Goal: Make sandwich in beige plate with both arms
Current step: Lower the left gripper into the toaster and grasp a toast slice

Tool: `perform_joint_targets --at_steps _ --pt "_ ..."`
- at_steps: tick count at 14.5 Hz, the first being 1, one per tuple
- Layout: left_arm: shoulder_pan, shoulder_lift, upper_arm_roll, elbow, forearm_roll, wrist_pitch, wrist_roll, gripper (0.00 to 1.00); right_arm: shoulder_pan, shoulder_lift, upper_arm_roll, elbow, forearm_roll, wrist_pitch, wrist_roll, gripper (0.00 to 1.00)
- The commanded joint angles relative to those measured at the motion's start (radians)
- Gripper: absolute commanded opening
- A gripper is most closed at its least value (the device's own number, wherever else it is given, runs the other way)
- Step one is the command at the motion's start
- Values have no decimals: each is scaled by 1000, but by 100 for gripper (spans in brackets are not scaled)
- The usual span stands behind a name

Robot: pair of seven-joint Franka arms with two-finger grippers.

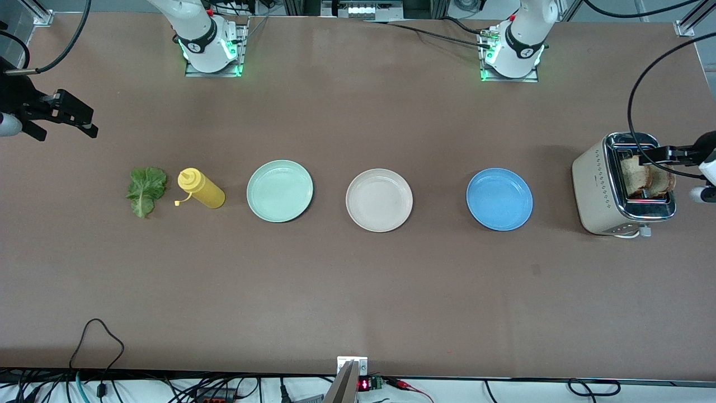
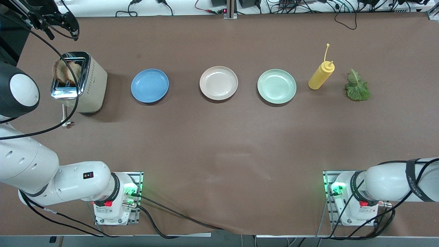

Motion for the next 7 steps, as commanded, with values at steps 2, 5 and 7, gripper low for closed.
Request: perform_joint_targets --at_steps 2,5,7 --pt "52 -45 -9 -156 12 170 91 100 11 -21 3 -22 0 -1 -1 100" --pt "55 -132 -7 -355 60 363 99 100 11 -21 3 -22 0 0 0 100" --pt "81 -156 -9 -439 69 459 107 100 9 -21 3 -22 0 0 0 100"
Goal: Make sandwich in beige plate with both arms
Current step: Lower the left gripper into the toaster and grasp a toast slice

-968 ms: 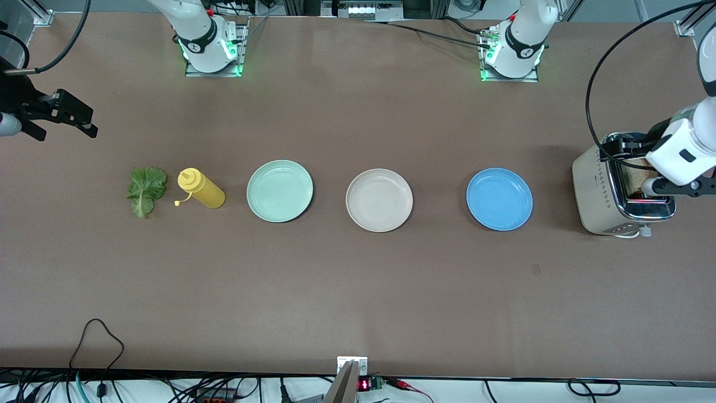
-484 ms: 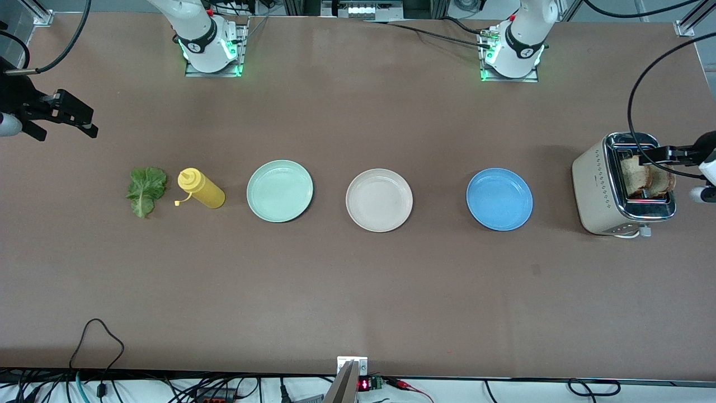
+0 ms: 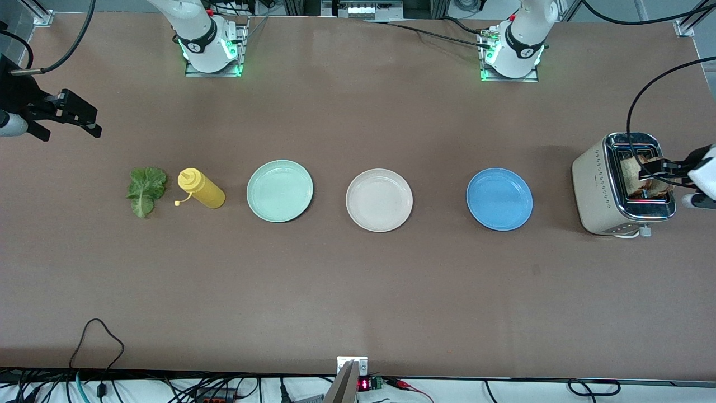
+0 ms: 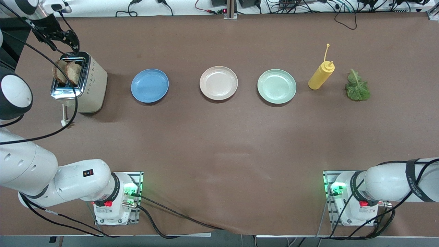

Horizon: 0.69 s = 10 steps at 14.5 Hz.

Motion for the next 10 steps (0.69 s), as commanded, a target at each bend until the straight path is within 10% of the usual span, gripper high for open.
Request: perform_joint_targets --at_steps 1,7,10 --pt "36 -91 -9 -161 22 120 46 100 -1 -21 3 -20 0 3 0 100" --pt "58 -91 -12 -259 22 219 65 100 -2 -33 0 -20 -2 -1 0 100" --pt "59 -91 -10 -262 22 208 67 53 -2 -38 0 -20 -2 -1 0 100"
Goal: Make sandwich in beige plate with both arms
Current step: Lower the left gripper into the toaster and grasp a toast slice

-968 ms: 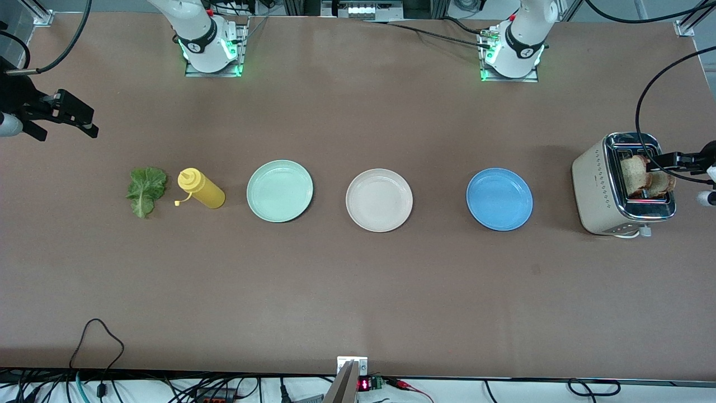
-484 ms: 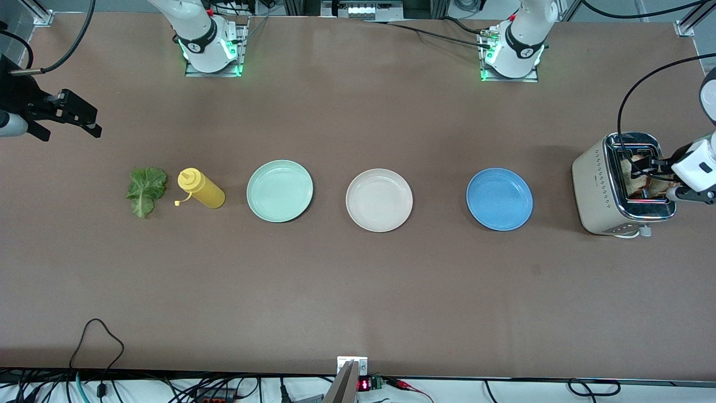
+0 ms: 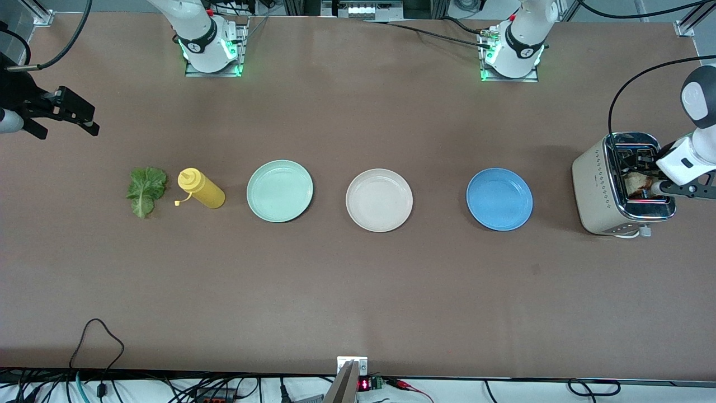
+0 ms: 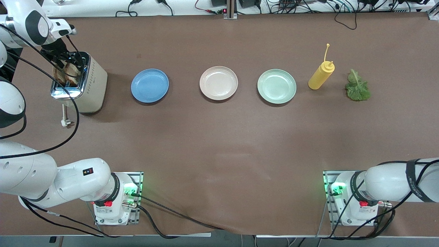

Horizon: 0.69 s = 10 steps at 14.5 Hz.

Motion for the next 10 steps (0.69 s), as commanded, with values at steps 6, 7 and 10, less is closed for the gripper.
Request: perform_joint_targets --at_steps 6,7,10 --pt "35 -32 -9 -18 12 -34 95 1 -2 -27 1 -20 -2 0 0 100" --pt "35 -34 -9 -15 12 -34 95 1 -2 -27 1 -20 -2 0 0 100" --pt "32 -38 -20 34 12 -86 94 1 -2 -27 1 -20 -2 0 0 100"
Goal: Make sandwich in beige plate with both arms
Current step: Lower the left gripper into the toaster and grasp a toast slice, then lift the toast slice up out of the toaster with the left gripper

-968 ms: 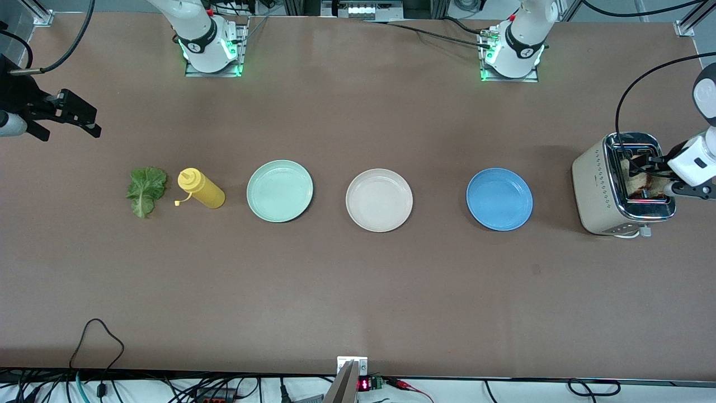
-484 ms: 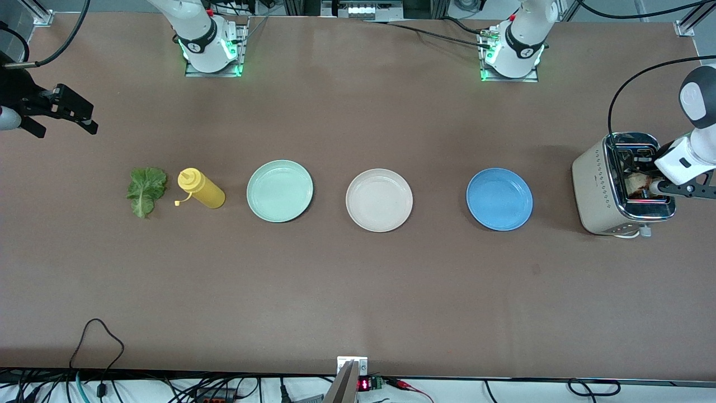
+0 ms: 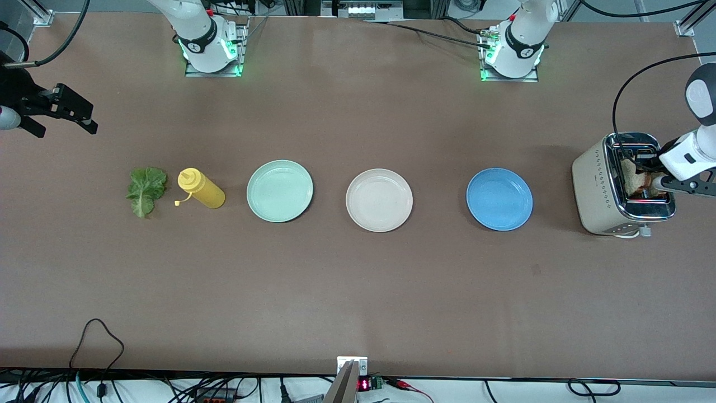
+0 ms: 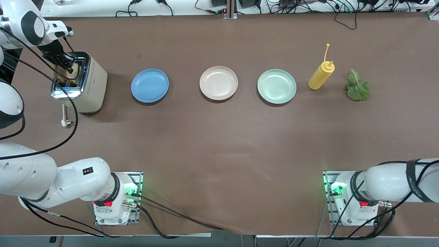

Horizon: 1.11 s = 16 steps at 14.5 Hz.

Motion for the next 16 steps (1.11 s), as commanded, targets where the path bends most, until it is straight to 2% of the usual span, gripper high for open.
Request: perform_joint_targets --at_steps 1,4,9,12,16 --pt "10 -25 -17 63 12 -104 21 1 -2 -25 1 -20 -2 -2 0 100" --pt "5 -25 -38 175 10 -256 16 1 -3 -25 -1 -20 -2 0 0 100" --pt "2 -22 -143 346 10 -414 4 1 -3 -24 -1 -20 -2 0 -1 100" --pt "-3 -13 -233 396 10 -437 -18 1 -3 -24 -1 -20 -2 3 -1 100" --pt "-4 38 -380 398 -13 -476 -126 1 -9 -4 -1 -12 -3 29 -3 100"
